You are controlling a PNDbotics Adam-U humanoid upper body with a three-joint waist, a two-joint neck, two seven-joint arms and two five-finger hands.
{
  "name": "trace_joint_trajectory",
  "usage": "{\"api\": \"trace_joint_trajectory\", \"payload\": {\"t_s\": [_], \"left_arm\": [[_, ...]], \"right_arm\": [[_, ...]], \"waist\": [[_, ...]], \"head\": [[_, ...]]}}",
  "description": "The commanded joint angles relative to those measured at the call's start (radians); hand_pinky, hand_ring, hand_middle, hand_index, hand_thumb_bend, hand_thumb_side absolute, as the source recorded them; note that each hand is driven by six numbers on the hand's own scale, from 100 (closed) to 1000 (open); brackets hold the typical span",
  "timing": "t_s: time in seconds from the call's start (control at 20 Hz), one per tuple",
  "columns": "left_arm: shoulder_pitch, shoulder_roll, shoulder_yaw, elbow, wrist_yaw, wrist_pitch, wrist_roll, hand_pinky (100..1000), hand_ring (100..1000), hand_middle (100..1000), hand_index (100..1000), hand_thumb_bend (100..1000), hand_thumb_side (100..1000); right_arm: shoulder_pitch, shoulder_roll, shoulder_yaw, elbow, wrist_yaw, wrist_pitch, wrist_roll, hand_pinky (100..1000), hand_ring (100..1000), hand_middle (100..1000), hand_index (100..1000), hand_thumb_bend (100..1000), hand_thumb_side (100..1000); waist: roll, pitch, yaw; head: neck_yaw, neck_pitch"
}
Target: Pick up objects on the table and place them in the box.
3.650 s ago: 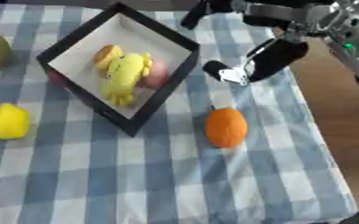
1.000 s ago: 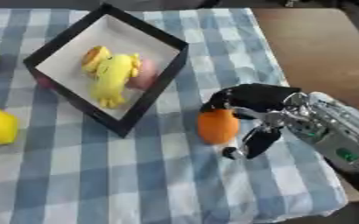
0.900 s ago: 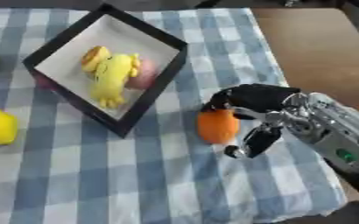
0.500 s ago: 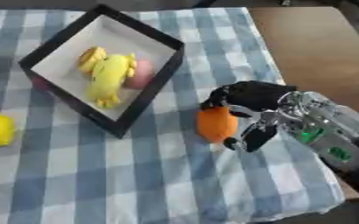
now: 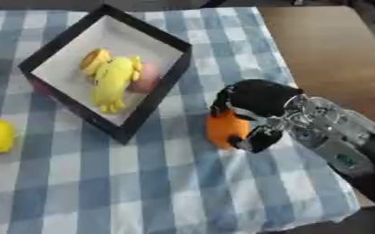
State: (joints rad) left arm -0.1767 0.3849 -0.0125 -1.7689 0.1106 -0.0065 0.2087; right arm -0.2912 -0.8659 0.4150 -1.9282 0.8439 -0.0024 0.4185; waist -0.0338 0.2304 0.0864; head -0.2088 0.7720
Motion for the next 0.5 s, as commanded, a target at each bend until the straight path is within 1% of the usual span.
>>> {"api": "trace_joint_trajectory", "payload": {"t_s": [0.05,0.25,0.5], "left_arm": [[-0.009,0.009,-0.001,-0.009,0.001,-0.001,-0.007,877,1000,1000,887,102,896],[-0.011,0.008,-0.001,-0.010,0.002,-0.002,-0.008,877,1000,1000,887,103,895],[-0.012,0.008,-0.001,-0.011,0.004,-0.002,-0.008,878,1000,998,887,104,895]], "right_arm": [[-0.014,-0.009,0.004,0.033,0.040,-0.014,-0.053,790,703,567,689,343,100],[-0.018,-0.008,0.012,0.053,0.058,-0.027,-0.111,782,683,540,662,346,100],[-0.014,-0.012,0.014,0.060,0.039,-0.028,-0.162,759,644,495,609,360,100]], "waist": [[0.015,-0.004,0.001],[0.016,-0.003,0.003],[0.015,-0.004,0.003]], "head": [[-0.005,-0.002],[-0.005,-0.002],[-0.006,-0.002]]}}
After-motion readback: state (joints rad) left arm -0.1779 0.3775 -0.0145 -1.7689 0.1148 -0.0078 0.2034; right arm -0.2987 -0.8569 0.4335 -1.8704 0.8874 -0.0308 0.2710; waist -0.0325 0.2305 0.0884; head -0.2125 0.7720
